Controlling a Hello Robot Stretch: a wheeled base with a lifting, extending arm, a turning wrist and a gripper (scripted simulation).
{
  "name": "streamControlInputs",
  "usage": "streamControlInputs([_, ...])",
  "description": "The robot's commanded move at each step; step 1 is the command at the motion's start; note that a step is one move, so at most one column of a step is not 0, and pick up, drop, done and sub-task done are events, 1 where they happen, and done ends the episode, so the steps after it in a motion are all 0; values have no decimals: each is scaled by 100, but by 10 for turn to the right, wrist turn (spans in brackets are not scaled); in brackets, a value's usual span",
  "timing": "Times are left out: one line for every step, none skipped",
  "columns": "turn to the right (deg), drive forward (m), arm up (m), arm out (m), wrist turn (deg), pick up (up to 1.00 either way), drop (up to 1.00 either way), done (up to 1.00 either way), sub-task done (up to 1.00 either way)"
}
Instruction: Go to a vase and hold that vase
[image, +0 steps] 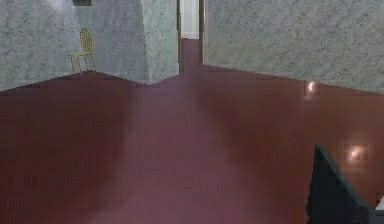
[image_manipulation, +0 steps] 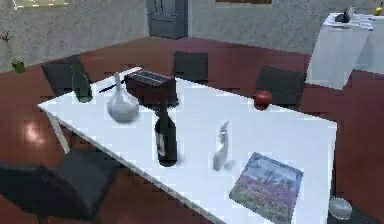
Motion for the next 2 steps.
streamControlInputs([-150, 0, 0, 0, 0, 0, 0, 0, 0])
streamControlInputs([450, 0, 0, 0, 0, 0, 0, 0, 0])
